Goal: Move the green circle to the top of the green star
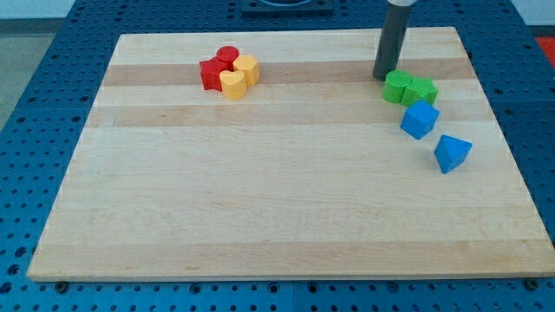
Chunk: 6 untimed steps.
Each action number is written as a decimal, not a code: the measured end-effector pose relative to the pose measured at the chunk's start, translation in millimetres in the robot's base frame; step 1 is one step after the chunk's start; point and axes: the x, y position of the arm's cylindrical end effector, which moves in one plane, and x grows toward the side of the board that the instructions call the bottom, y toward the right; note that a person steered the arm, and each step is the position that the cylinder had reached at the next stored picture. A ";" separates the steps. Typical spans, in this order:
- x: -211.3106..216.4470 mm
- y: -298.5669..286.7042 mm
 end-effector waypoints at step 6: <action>32.7 -11.8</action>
